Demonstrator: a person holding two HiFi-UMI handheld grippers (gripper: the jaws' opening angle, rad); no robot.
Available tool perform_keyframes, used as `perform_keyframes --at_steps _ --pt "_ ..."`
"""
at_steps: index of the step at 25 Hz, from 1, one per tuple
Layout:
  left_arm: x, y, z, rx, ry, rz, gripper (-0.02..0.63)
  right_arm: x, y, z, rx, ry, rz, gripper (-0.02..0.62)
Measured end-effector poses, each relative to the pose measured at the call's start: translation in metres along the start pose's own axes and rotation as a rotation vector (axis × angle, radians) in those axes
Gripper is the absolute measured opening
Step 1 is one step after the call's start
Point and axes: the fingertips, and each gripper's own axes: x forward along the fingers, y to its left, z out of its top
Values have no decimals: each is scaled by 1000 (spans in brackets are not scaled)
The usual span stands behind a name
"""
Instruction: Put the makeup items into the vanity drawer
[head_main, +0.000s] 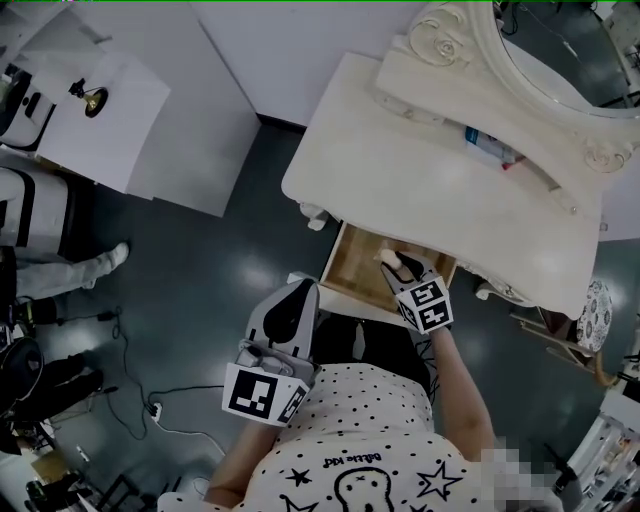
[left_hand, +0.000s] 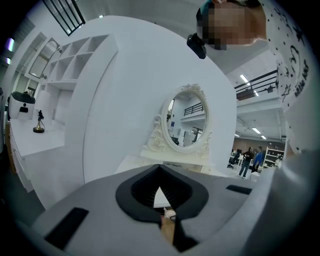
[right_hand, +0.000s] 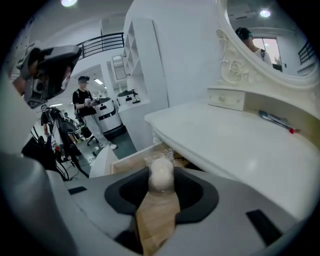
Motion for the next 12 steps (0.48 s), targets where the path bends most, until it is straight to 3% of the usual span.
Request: perform_keyframes --at_steps 12 --pt "14 3 -5 -8 34 43 -5 58 -4 -54 -123 208 116 158"
